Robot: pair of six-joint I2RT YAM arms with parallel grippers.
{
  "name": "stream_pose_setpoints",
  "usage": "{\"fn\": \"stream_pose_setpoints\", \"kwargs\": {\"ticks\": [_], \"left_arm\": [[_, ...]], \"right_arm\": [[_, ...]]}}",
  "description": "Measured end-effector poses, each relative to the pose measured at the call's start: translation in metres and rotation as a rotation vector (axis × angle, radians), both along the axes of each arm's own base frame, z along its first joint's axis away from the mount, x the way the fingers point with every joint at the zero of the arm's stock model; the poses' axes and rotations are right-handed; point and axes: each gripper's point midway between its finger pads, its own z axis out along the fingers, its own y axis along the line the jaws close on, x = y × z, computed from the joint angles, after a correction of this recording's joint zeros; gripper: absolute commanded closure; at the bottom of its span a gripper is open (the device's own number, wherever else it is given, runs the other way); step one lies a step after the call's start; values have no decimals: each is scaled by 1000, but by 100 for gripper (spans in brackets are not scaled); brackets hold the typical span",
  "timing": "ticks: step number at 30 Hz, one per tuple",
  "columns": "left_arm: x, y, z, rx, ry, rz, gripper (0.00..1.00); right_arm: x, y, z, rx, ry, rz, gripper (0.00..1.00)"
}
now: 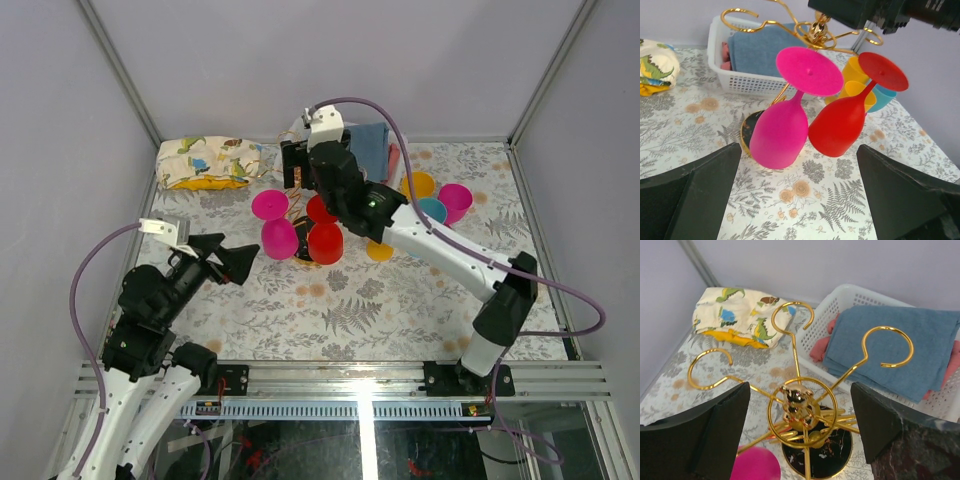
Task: Place the wine glass upside down on the wine glass rack
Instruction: Turn the wine glass upside down at the wine rack, then adjust the wine rack at the center of the board.
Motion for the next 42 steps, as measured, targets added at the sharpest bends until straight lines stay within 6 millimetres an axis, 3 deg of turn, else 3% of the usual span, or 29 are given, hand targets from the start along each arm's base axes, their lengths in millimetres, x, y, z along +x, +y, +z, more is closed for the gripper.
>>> {"fn": "stream_pose_setpoints", "kwargs": {"ticks": [3,8,12,25,30,36,42], "left_arm": [[0,3,-8,24,24,12,0],[0,5,-16,48,45,20,0],[0,7,-20,61,55,26,0],[-1,8,-23,73,68,33,0],[-2,14,-14,95,55,56,0],[-5,22,11,111,5,83,0],[-4,23,20,124,-8,89,0]], "right_arm": [[7,7,-1,-12,-11,-49,18],[16,14,-20,-61,2,-102,31],[20,13,-35,-107,21,-126,52],[20,15,-34,-134,7,-109,100],[14,29,-32,-155,-7,32,100],[7,48,-32,-185,-16,249,100],[3,52,-34,-211,17,441,100]]}}
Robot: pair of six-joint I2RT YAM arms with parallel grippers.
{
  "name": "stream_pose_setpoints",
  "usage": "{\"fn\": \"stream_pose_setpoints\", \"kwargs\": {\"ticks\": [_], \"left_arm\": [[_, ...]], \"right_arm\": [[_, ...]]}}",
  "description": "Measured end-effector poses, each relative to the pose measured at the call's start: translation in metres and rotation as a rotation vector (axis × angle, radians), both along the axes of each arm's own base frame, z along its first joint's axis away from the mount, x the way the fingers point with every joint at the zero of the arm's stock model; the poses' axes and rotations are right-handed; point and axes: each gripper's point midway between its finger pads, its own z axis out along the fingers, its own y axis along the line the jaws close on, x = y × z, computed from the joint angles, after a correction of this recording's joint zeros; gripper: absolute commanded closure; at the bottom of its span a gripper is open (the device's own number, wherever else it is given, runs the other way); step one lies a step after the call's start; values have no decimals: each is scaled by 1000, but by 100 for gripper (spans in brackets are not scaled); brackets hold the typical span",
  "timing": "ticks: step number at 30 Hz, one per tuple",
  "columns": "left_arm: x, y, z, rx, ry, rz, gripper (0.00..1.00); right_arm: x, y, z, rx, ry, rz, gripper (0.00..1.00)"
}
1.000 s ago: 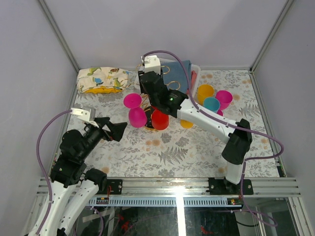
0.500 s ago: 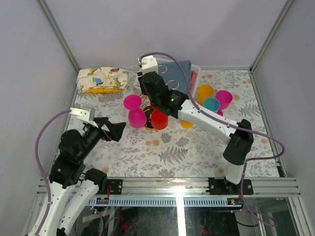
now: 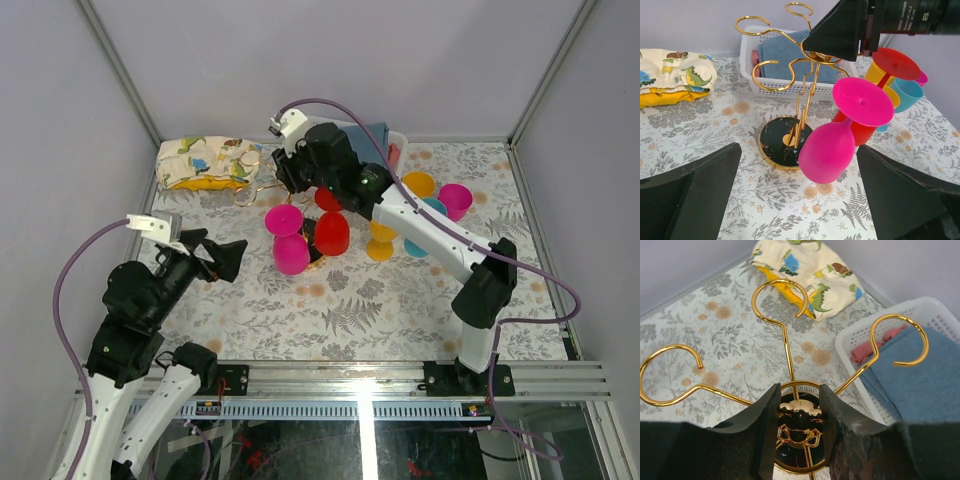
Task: Place the wine glass upside down on the wine glass rack
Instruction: Adjust the wine rack at the center of the board.
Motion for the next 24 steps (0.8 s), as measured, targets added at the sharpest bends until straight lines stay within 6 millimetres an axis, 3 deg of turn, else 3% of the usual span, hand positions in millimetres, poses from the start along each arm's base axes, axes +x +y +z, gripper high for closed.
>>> {"fn": "stream_pose_setpoints", "kwargs": {"ticks": [10,14,17,24], "left_arm": [[0,2,-1,22,6,4,0],[-1,3,-1,22,5,7,0],[-1,3,-2,25,5,8,0],[-1,4,-3,33,7,10,0]], "right_arm": [[6,15,-1,-68,16,366,98],[1,22,0,-80,0,442,76],[0,23,0,-82,-1,444,51],[14,17,5,-75,-7,347,22]]}}
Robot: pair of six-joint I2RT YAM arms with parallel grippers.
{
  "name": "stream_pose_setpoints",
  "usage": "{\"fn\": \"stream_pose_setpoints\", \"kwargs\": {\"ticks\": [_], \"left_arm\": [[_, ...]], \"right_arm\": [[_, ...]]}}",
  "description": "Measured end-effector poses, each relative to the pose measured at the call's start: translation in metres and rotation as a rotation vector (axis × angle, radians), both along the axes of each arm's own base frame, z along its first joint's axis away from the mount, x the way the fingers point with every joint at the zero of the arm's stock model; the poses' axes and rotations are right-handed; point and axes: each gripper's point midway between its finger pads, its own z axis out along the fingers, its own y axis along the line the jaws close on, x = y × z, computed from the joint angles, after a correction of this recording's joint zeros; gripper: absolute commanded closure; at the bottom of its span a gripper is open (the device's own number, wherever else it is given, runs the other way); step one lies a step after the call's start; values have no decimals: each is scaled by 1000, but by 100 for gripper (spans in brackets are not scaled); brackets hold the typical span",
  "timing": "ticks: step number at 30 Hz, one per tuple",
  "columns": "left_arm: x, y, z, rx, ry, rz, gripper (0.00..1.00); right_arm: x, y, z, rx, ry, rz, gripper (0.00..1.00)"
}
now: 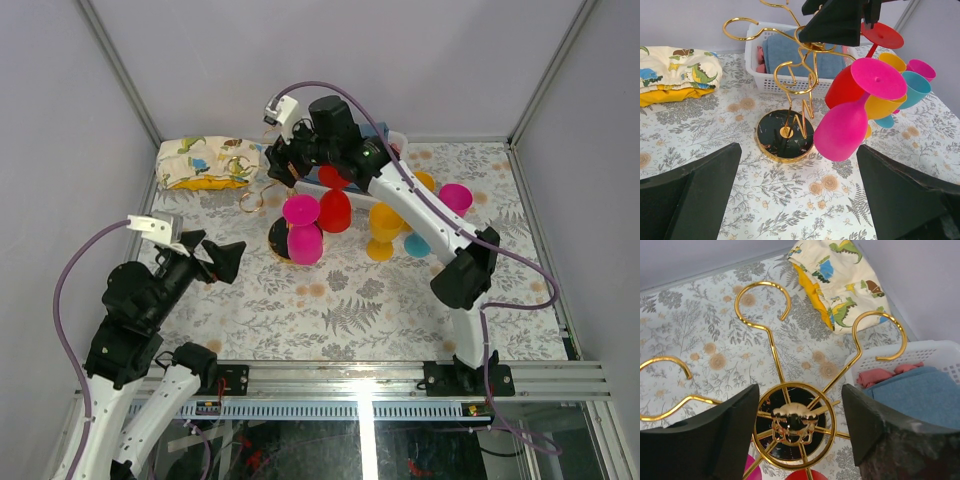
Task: Place the wine glass upside down on the wine glass rack
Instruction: Adjust the wine rack at the center of the board.
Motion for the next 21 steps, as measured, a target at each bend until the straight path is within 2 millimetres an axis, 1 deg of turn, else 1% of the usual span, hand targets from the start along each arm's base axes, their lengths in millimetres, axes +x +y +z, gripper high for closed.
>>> {"fn": "stream_pose_setpoints", "kwargs": {"ticks": [2,6,12,16,21], "left_arm": [[0,0,0,0,-1,1,0],[-3,2,2,-4,-10,7,0],[-4,4,0,-4,-13,16,0],[-3,4,-5,-1,-2,18,0],[-2,4,-11,1,9,18,0]], "right_arm": [[3,-3,5,9,-1,-32,19],[6,-11,22,49,-6,-108,15],[0,-34,44,151,11,-310,16],[-8,-45,49,225,44,-453,18],[-9,-47,53,282,56,-582,18]]}}
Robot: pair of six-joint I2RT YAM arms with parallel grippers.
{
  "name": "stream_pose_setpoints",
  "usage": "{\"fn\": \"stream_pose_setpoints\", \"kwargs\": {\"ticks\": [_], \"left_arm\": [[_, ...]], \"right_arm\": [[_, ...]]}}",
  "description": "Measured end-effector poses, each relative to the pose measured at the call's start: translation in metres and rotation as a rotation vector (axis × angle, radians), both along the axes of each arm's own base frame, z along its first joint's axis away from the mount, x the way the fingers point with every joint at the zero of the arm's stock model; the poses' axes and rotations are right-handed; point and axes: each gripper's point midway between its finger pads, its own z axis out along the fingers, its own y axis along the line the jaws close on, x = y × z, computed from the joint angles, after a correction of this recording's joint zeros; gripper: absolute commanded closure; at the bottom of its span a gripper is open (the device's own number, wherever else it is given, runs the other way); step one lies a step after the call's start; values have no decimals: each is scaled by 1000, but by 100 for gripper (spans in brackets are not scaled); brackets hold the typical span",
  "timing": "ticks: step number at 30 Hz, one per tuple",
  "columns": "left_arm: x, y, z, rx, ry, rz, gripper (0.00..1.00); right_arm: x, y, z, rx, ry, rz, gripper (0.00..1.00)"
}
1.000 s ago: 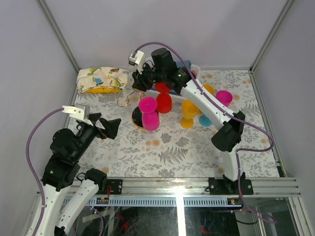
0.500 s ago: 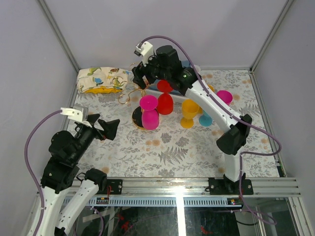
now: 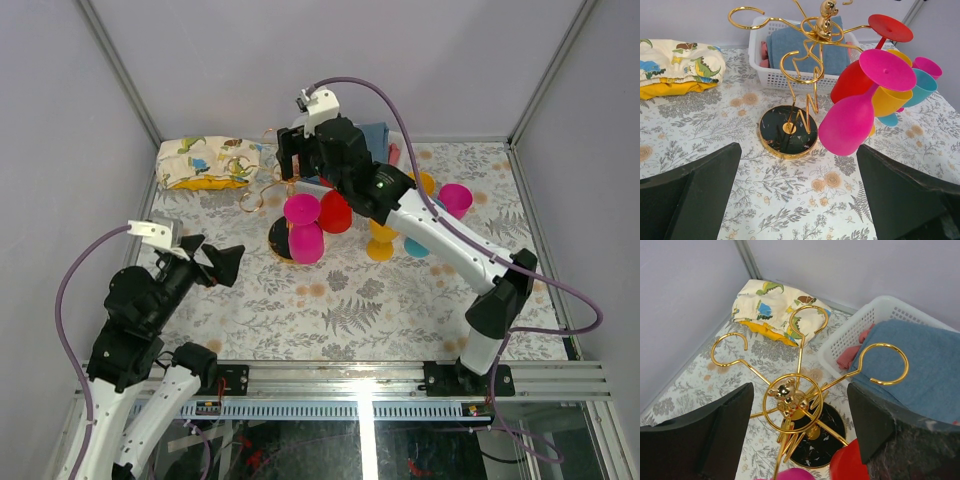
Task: Place the wine glass upside down on the wine glass rack
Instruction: Adjust the wine rack at the center of the board.
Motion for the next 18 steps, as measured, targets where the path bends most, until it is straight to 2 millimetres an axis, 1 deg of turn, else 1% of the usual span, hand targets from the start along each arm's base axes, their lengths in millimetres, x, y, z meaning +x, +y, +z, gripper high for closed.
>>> {"fn": "stream_pose_setpoints", "kwargs": {"ticks": [4,8,10,14,16,18], "left_arm": [[0,0,-3,-5,6,0,0],[0,-1,-9,-4,17,0,0],[1,-1,-13,-3,26,1,0],[0,-1,-20,-3,35,1,0],[0,-1,-21,-3,34,1,0],[-1,0,-21,-4,33,1,0]], "right_arm": [[-6,6,0,21,6,-51,23],[-4,14,-6,28,18,-78,34],[0,18,-14,21,29,-88,37],[5,24,-36,-17,52,-108,39],[5,27,-45,-38,61,-113,45],[5,28,-53,-60,67,-121,54]]}}
